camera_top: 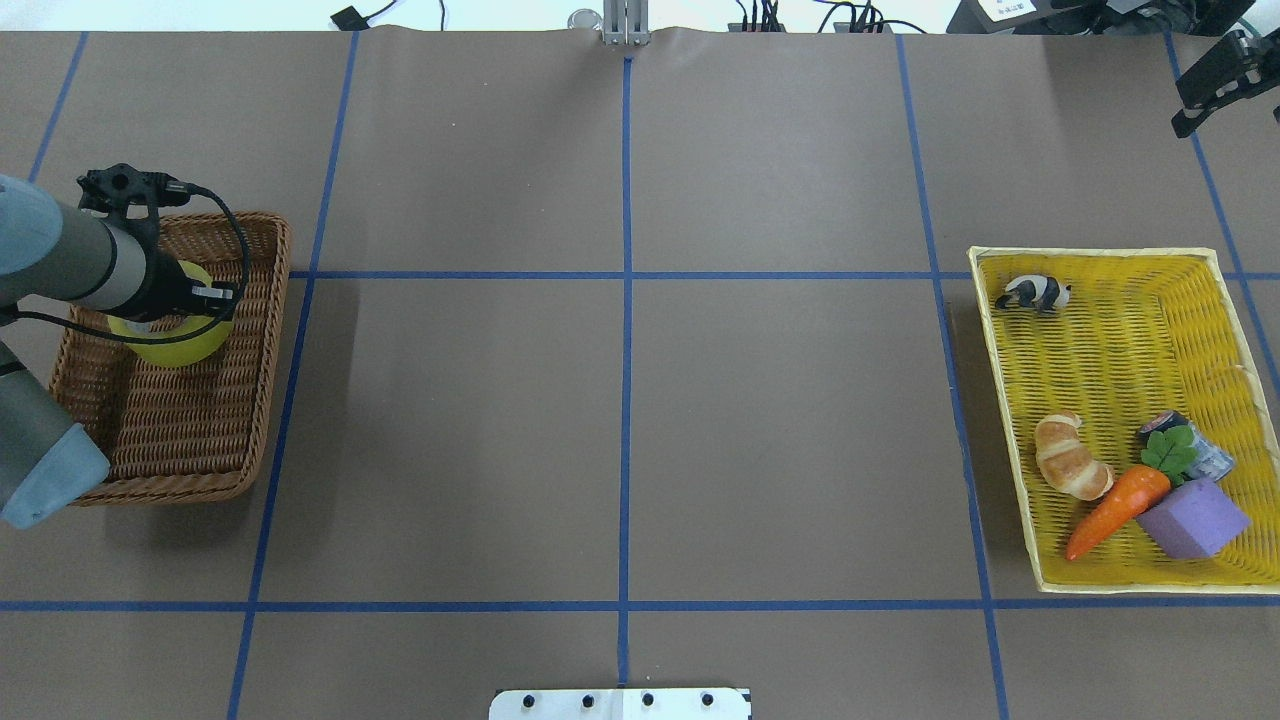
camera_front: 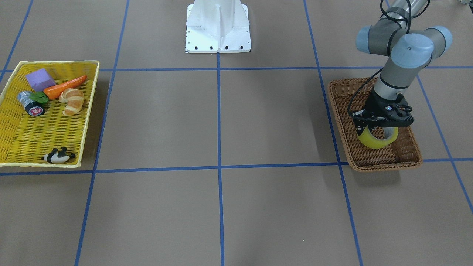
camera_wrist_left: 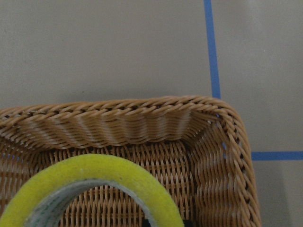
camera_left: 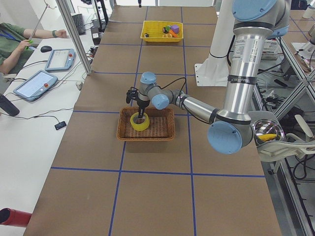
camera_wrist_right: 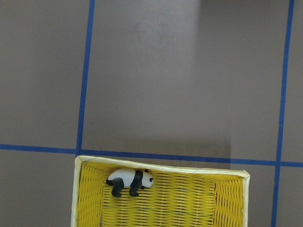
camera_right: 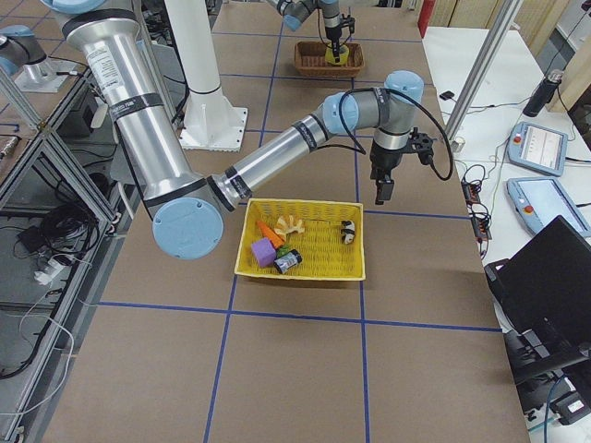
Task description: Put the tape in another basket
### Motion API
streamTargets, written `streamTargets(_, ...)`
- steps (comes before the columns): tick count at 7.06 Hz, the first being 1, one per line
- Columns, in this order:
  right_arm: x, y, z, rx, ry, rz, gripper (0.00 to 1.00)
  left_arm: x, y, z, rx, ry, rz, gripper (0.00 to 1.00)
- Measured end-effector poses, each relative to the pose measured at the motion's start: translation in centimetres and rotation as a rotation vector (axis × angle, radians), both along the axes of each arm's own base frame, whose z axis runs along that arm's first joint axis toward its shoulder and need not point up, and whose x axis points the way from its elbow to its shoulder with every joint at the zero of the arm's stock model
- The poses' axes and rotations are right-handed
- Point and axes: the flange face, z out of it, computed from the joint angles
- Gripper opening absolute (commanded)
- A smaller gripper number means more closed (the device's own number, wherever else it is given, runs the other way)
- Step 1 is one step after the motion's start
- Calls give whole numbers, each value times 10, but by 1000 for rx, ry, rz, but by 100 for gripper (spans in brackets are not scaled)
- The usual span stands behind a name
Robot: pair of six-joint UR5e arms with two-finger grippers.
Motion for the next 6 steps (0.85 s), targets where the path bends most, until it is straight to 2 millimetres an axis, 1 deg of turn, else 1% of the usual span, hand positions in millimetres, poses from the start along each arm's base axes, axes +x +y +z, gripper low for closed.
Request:
streamTargets(1, 1, 1, 3, -7, 1, 0, 100, -2, 6, 2, 2, -4, 5, 99)
streamTargets(2, 1, 3, 6, -23, 4, 0, 100, -10, 14, -3, 19, 1, 9, 99)
streamTargets(3, 3, 5, 11, -46, 9, 1, 100, -24, 20, -13, 41, 13, 4, 99)
streamTargets(4, 6, 8, 21, -67, 12, 1, 100, -42, 19, -15, 70, 5, 9, 99)
streamTargets(5, 14, 12, 37, -78, 15, -10, 100, -67, 11, -5, 110, -32, 30, 99)
streamTargets(6, 25, 18, 57, -73, 22, -40, 100, -99, -2, 15, 123, -69, 38, 99)
